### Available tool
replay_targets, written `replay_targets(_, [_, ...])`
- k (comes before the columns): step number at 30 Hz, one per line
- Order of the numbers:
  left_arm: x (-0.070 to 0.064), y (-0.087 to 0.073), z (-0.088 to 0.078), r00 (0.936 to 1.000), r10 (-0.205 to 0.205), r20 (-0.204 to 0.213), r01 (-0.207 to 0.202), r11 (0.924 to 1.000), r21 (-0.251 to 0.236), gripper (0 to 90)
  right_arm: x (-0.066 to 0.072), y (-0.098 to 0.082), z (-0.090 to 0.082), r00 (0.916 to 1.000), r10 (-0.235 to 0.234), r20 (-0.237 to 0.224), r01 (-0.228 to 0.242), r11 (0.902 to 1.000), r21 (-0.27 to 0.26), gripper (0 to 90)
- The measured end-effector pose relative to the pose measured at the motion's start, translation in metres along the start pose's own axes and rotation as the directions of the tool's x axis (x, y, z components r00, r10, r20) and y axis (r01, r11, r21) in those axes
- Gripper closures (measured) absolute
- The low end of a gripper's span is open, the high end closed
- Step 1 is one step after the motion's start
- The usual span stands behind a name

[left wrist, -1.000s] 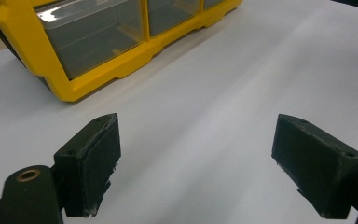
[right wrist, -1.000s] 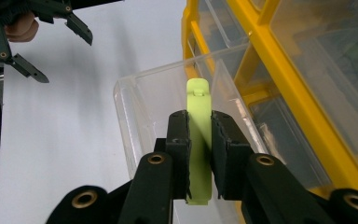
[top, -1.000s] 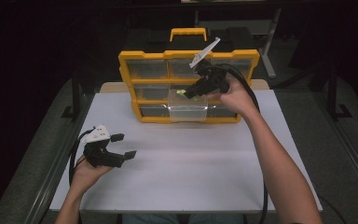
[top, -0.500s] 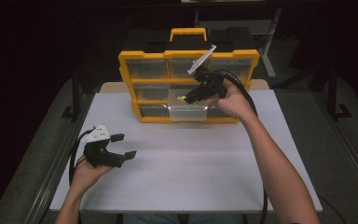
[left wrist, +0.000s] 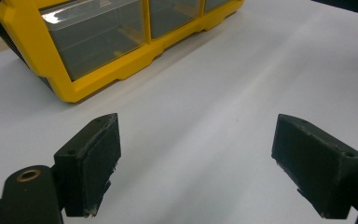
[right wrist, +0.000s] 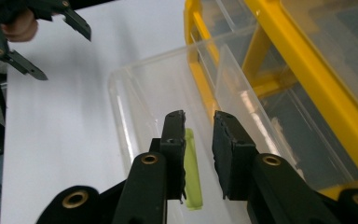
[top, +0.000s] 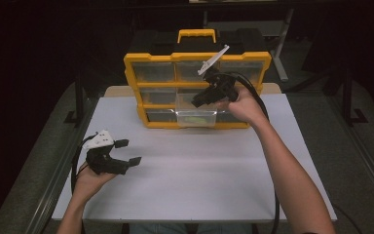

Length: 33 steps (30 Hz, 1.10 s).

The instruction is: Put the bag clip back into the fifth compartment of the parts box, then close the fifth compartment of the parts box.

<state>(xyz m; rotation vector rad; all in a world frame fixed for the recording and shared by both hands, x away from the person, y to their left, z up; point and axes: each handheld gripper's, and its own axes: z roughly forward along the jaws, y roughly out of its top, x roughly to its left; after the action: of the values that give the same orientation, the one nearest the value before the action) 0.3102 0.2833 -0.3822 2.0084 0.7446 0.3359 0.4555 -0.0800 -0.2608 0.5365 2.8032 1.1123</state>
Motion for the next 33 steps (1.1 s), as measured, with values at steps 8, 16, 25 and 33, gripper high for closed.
replay_targets(8, [0.001, -0.001, -0.001, 1.0, -0.001, 0.0, 0.001, 1.0, -0.005, 15.1, 0.007, 0.0, -0.018, 0.9995, 0.005, -0.033, -0.007, 0.998, -0.063, 82.1])
replay_targets(16, [0.001, 0.0, -0.001, 1.0, 0.008, 0.0, -0.008, 0.9999, -0.008, 15.2, 0.019, 0.0, -0.03, 0.9984, -0.016, -0.054, 0.012, 0.996, -0.088, 88.6])
replay_targets(25, [0.001, 0.0, 0.0, 1.0, -0.007, 0.002, 0.008, 0.9998, -0.017, 15.2, 0.035, -0.005, -0.035, 0.9971, -0.029, -0.07, 0.022, 0.9948, -0.099, 88.6])
replay_targets(33, [0.001, 0.002, 0.0, 1.0, 0.006, 0.006, -0.006, 0.9999, -0.013, 15.3, 0.049, -0.013, -0.034, 0.9948, -0.06, -0.083, 0.052, 0.9937, -0.099, 88.6])
